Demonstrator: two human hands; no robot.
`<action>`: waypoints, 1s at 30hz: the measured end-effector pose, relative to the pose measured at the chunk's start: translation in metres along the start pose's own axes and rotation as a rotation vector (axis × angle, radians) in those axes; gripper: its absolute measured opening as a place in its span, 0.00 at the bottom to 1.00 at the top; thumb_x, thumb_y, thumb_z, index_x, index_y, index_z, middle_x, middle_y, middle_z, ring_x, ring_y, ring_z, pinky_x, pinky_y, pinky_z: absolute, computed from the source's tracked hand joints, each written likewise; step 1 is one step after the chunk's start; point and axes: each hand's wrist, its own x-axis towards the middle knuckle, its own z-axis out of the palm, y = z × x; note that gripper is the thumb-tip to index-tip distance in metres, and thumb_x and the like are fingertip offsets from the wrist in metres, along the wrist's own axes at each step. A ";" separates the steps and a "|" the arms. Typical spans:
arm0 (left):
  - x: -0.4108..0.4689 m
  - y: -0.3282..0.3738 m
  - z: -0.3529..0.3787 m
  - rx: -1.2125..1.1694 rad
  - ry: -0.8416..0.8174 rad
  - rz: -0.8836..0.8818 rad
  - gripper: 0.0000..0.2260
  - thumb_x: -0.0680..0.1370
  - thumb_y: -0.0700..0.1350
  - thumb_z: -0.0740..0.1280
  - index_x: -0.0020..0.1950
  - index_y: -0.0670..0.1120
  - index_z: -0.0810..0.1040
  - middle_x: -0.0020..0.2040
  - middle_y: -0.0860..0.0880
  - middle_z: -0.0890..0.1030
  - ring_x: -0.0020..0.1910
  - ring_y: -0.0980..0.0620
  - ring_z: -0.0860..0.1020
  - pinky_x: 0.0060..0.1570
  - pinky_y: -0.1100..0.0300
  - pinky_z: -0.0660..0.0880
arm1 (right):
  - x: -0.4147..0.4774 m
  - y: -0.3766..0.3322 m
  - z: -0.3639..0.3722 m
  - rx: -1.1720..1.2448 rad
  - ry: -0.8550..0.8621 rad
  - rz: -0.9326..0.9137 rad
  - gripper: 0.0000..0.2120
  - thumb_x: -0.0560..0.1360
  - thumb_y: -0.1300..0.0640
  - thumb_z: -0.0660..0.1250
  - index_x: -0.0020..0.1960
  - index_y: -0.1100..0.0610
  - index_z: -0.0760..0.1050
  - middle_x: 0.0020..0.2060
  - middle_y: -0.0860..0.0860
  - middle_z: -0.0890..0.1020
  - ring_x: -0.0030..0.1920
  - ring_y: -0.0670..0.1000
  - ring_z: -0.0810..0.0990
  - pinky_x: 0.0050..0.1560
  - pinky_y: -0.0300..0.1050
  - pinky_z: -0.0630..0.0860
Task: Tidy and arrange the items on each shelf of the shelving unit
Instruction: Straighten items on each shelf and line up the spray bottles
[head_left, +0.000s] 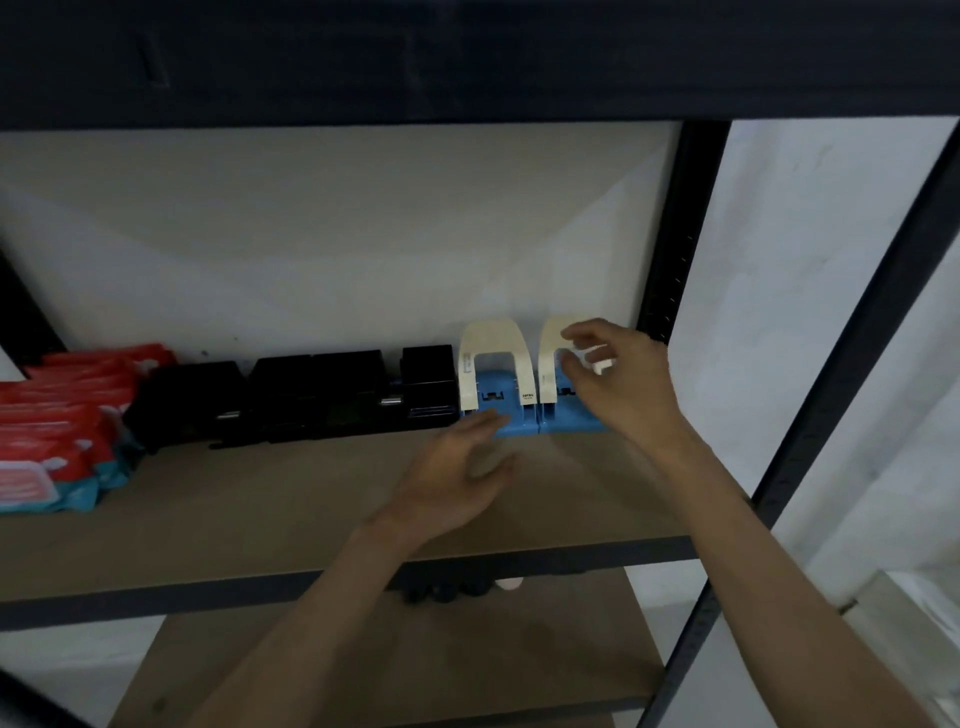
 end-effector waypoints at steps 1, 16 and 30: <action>-0.001 0.007 -0.013 -0.045 0.077 0.039 0.23 0.78 0.52 0.71 0.72 0.51 0.74 0.71 0.58 0.71 0.72 0.60 0.67 0.73 0.61 0.63 | -0.001 -0.019 -0.001 0.052 -0.013 -0.017 0.07 0.75 0.53 0.73 0.53 0.48 0.83 0.44 0.40 0.84 0.43 0.42 0.82 0.49 0.43 0.81; -0.089 0.044 -0.294 0.114 0.703 0.541 0.17 0.79 0.48 0.70 0.65 0.43 0.79 0.63 0.50 0.80 0.63 0.56 0.77 0.64 0.55 0.74 | -0.012 -0.315 0.033 0.443 -0.021 -0.453 0.03 0.76 0.59 0.73 0.49 0.56 0.84 0.38 0.44 0.84 0.39 0.44 0.84 0.38 0.35 0.77; -0.123 -0.045 -0.495 0.434 0.662 0.246 0.23 0.77 0.55 0.70 0.71 0.49 0.76 0.68 0.52 0.76 0.68 0.54 0.71 0.69 0.56 0.67 | 0.081 -0.521 0.126 0.025 -0.165 -0.618 0.05 0.74 0.47 0.72 0.49 0.45 0.82 0.41 0.42 0.84 0.44 0.40 0.80 0.51 0.43 0.79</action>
